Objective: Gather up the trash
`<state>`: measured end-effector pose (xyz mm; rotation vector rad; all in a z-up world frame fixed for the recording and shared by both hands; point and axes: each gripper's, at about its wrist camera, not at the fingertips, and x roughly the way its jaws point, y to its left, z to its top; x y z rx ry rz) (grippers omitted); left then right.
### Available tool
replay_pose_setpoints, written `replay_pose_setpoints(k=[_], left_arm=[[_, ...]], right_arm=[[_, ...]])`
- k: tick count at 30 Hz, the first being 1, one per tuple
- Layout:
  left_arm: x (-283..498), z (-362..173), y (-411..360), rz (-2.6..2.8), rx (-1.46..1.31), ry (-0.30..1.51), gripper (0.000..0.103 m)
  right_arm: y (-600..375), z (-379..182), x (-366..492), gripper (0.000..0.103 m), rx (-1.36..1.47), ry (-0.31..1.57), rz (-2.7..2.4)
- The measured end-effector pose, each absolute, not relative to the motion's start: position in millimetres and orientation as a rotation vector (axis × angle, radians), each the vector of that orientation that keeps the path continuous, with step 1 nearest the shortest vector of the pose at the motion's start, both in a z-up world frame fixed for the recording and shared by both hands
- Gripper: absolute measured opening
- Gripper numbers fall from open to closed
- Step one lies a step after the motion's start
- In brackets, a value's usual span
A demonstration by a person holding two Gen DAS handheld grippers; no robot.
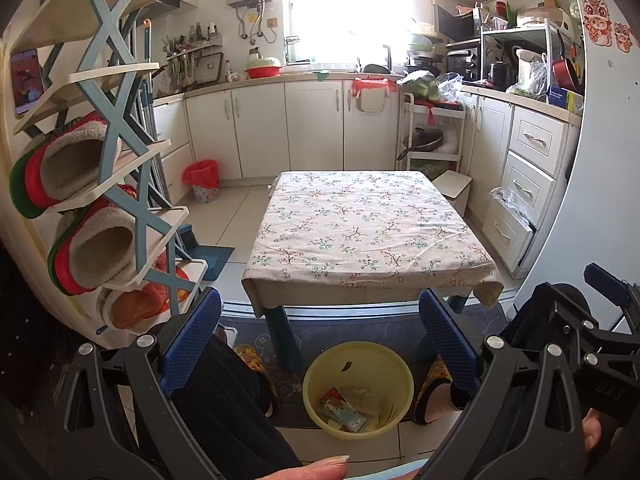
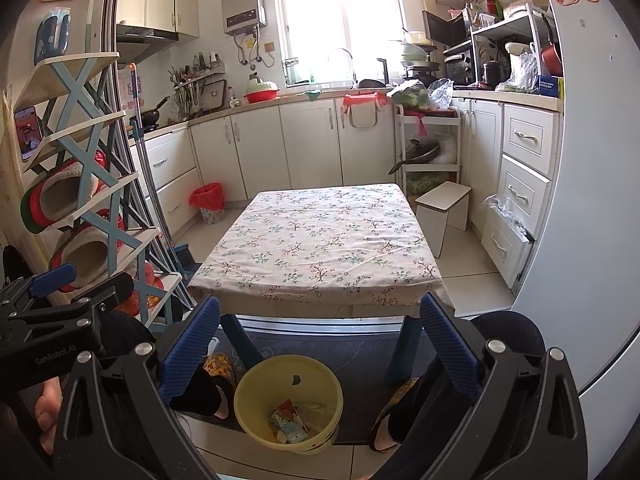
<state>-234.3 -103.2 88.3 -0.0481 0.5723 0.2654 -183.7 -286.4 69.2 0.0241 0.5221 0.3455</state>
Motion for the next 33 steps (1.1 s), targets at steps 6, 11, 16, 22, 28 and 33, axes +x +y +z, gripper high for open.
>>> replay_pose_setpoints(k=[6, 11, 16, 22, 28, 33], left_arm=[[-236, 86, -105, 0.268, -0.045, 0.576, 0.095], [-236, 85, -105, 0.264, -0.048, 0.578, 0.095], [-236, 85, -105, 0.262, -0.049, 0.579, 0.095], [-235, 82, -104, 0.253, -0.060, 0.589, 0.095], [-231, 78, -96, 0.262, -0.091, 0.607, 0.095], [-230, 74, -93, 0.261, -0.106, 0.594, 0.095]], right_arm=[[-285, 69, -185, 0.096, 0.022, 0.525, 0.348], [-280, 67, -188, 0.096, 0.019, 0.531, 0.353], [-280, 66, -186, 0.096, 0.020, 0.536, 0.356], [-280, 65, -185, 0.096, 0.019, 0.542, 0.359], [-280, 61, -182, 0.096, 0.020, 0.556, 0.364], [-281, 57, -176, 0.096, 0.018, 0.572, 0.373]])
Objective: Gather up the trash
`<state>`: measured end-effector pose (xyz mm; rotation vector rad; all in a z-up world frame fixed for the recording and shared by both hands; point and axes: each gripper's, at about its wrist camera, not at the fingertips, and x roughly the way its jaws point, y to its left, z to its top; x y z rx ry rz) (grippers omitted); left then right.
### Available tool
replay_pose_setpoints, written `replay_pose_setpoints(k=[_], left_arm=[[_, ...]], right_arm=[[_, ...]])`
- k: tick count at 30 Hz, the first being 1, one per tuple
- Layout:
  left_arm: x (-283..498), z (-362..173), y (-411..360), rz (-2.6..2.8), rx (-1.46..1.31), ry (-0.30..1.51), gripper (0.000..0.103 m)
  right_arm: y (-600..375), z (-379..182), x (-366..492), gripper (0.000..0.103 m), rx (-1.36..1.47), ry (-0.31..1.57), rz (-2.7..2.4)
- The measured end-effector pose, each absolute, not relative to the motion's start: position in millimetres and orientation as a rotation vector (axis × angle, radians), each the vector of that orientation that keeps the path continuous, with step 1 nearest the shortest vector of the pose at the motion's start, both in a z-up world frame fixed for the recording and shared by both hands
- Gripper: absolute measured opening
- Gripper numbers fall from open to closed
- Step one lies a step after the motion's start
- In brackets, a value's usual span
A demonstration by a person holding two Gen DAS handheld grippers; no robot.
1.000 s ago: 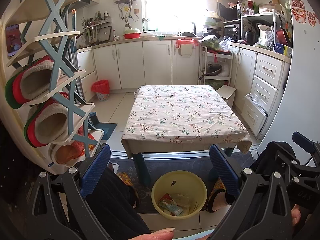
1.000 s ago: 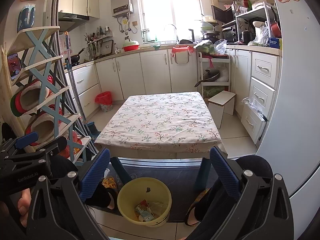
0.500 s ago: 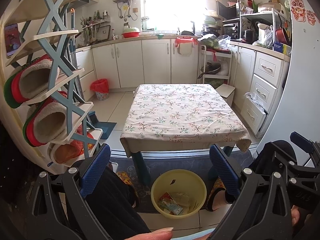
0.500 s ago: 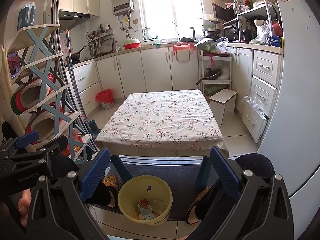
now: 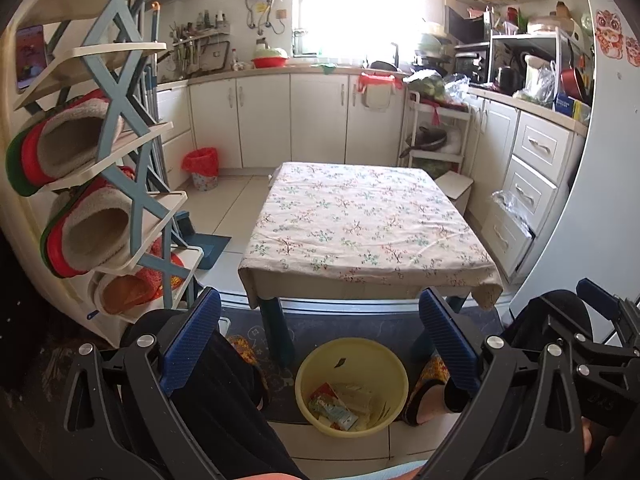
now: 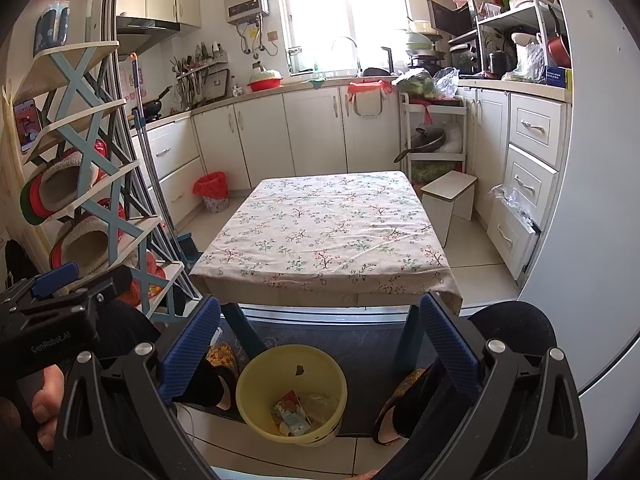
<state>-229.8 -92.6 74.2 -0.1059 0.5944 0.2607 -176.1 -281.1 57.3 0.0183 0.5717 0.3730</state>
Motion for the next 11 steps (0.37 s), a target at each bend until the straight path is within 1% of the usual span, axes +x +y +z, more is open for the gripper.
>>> replay_pose_setpoints(k=[11], left_arm=[[-186, 59, -86, 0.246, -0.102, 0.678, 0.095]], right_arm=[[-280, 51, -133, 0.096, 0.012, 0.585, 0.361]])
